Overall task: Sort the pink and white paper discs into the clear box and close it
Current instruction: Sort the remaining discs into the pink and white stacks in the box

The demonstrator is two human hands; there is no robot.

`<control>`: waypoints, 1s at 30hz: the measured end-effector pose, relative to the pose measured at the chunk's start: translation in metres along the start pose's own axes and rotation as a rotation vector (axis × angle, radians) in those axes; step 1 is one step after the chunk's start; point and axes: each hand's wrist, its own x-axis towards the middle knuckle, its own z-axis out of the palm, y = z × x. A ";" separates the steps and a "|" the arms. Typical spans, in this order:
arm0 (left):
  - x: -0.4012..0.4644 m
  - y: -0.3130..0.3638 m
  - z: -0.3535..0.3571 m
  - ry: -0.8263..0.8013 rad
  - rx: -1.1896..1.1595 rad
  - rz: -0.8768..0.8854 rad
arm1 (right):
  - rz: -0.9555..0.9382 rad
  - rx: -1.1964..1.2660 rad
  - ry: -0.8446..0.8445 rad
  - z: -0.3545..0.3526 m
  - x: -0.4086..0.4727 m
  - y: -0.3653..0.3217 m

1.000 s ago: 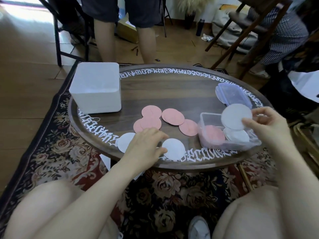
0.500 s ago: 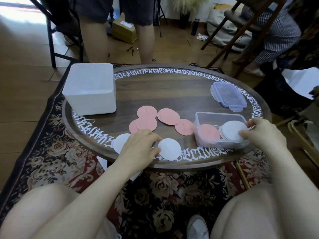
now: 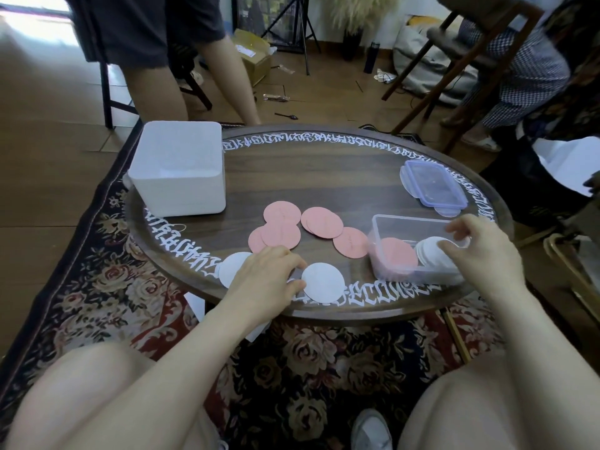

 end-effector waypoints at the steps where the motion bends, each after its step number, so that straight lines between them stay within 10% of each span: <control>1: 0.001 -0.001 -0.001 0.005 0.006 -0.008 | -0.093 0.086 0.033 0.003 -0.004 -0.006; 10: 0.009 -0.007 -0.009 0.082 0.060 -0.167 | -0.581 0.346 -0.273 0.051 -0.058 -0.082; 30: 0.006 -0.036 -0.040 -0.178 0.355 -0.539 | -0.231 0.188 -0.591 0.073 -0.054 -0.095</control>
